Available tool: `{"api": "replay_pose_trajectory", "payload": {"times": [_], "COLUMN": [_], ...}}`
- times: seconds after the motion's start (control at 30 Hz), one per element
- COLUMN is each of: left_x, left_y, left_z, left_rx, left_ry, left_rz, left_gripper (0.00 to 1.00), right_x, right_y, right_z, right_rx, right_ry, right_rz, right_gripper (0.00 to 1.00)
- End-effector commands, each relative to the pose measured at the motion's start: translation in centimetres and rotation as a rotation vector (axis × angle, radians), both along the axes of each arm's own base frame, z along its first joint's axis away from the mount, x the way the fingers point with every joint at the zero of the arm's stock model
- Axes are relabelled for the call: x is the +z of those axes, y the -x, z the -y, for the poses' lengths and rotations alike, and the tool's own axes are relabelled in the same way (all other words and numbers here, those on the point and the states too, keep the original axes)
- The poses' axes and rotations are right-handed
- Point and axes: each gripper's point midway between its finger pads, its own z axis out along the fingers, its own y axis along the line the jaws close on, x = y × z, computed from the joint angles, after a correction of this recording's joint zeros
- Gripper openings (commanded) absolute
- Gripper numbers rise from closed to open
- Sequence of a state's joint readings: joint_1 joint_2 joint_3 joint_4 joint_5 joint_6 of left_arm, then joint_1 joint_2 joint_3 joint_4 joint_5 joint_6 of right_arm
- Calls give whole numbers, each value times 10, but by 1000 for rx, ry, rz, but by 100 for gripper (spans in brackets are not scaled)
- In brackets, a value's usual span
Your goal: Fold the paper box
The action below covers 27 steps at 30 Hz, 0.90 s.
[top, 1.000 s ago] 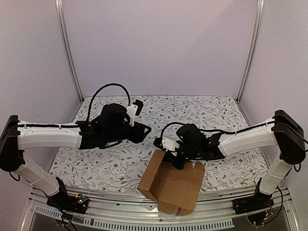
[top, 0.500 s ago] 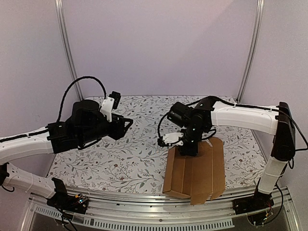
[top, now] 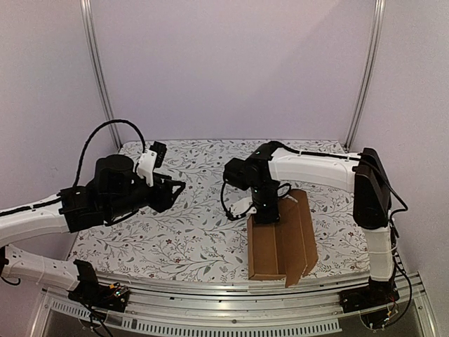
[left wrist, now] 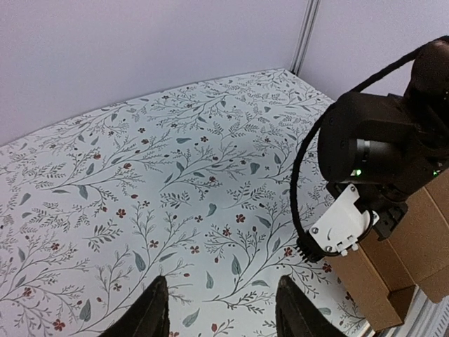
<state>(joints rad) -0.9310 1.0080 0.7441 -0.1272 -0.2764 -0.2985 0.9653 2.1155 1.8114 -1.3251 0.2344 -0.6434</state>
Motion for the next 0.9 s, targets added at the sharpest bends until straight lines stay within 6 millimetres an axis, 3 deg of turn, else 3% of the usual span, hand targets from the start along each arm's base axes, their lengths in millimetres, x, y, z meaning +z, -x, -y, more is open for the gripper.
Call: {"api": "replay_pose_trajectory", "payload": {"times": [0.0, 0.3, 0.4, 0.53, 0.87], "left_x": [-1, 2, 3, 1, -1], "left_y": [5, 9, 9, 9, 7], "left_z": [-8, -16, -17, -16, -16], "left_rx": [-4, 6, 11, 10, 17], "left_ry": [-16, -4, -5, -10, -9], "left_rz": [5, 9, 14, 9, 10], "left_gripper": [51, 52, 52, 52, 53], "right_x": [-2, -24, -29, -30, 0], "right_y": [5, -3, -3, -4, -8], "right_z": [25, 20, 19, 18, 5], "right_rx": [37, 60, 53, 44, 19], "right_ry": [185, 236, 236, 242, 134], "right_rz": [-69, -91, -105, -101, -48], "right_gripper": [0, 0, 4, 16, 33]}}
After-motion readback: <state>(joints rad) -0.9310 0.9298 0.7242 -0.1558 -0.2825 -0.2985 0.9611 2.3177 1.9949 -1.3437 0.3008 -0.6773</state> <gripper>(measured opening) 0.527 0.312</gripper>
